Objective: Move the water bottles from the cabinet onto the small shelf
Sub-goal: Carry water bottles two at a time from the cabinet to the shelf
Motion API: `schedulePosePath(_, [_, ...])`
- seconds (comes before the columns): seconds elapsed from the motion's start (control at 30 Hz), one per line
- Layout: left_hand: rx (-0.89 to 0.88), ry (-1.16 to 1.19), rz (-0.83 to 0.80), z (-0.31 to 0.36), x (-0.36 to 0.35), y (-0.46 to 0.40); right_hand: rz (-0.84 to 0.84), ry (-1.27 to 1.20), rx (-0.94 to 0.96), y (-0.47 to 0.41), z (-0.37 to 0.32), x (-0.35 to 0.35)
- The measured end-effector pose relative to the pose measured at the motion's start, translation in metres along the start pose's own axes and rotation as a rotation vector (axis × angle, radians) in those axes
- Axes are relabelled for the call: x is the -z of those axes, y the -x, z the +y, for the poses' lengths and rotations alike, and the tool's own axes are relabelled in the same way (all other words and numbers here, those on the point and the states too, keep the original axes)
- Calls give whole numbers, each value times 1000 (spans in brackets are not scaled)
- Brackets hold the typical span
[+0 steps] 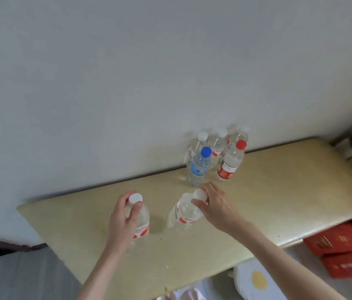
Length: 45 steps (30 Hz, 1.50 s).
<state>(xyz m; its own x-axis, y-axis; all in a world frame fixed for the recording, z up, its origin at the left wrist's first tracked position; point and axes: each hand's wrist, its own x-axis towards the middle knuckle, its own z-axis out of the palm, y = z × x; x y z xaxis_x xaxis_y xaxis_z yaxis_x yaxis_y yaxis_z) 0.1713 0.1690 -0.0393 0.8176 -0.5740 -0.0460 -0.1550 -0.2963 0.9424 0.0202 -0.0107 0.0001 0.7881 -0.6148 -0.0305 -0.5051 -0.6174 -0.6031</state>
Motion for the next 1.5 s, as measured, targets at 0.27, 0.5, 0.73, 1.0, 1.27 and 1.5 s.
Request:
schedulePosePath(0.27, [-165,33,-351,37,-70,56,237,134,-62,149,46,43])
schedulePosePath(0.5, [-390,-18,-704,79,-155,172,526,181,-360,344,82,72])
schedulePosePath(0.73, [-480,-12,-1057,99,-216,351,733,210,-701,575,82,72])
schedulePosePath(1.0, [-669,-48,-1517,112,-280,578,1094,169,-1160,816,48,34])
schedulePosePath(1.27, [-738,-3,-1967,125,-333,798,1391,160,-1600,991,11,-3])
schedulePosePath(1.5, [-812,48,-2235,128,-383,999,1516,133,-1909,1134,12,-11])
